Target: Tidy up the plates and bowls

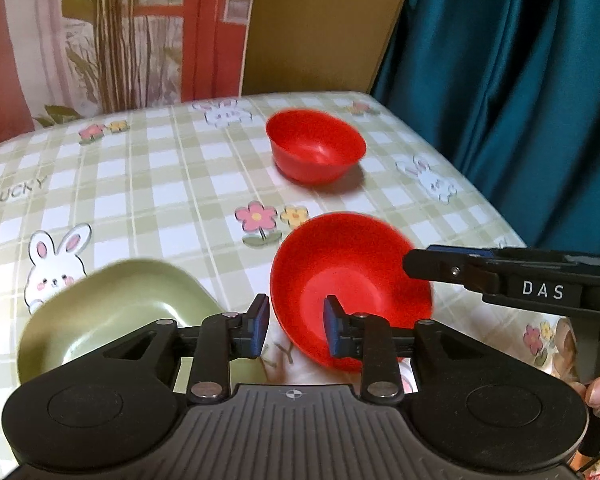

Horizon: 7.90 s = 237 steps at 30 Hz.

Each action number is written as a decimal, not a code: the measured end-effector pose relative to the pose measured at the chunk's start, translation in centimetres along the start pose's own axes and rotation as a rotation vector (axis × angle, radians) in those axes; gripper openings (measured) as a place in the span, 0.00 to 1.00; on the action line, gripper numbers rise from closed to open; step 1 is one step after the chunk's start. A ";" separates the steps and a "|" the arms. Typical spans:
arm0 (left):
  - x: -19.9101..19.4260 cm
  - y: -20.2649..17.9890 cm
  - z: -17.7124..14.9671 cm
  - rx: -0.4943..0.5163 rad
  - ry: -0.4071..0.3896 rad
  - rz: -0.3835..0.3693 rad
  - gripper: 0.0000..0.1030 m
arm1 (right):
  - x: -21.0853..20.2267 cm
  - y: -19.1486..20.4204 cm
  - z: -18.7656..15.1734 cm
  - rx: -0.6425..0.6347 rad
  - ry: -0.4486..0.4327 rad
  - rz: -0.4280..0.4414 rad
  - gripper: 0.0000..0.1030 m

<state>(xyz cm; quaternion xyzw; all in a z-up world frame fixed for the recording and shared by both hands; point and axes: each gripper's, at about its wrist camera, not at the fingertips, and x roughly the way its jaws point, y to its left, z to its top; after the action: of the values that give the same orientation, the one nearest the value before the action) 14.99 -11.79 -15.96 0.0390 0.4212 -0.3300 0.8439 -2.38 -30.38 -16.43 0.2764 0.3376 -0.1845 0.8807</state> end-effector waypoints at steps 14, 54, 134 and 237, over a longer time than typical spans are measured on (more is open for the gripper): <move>-1.6 0.5 5.7 -0.061 -0.259 0.028 0.30 | -0.2 -0.6 6.0 -0.138 -0.179 -0.067 0.27; 10.3 0.8 9.5 -0.005 -0.125 0.019 0.17 | 9.4 -5.2 8.5 -0.004 -0.135 -0.064 0.14; 0.4 0.5 -0.1 -0.058 -0.091 -0.049 0.26 | 0.8 0.7 -1.0 -0.023 -0.013 -0.108 0.20; -6.6 11.9 -5.9 -0.407 -0.131 0.073 0.27 | 10.0 15.4 -0.3 -0.167 0.177 0.138 0.19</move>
<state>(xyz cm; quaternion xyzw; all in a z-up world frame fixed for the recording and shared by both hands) 15.12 2.93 -17.44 -0.1385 0.4217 -0.2091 0.8713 12.46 -19.57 -17.98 0.2398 0.4085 -0.0694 0.8780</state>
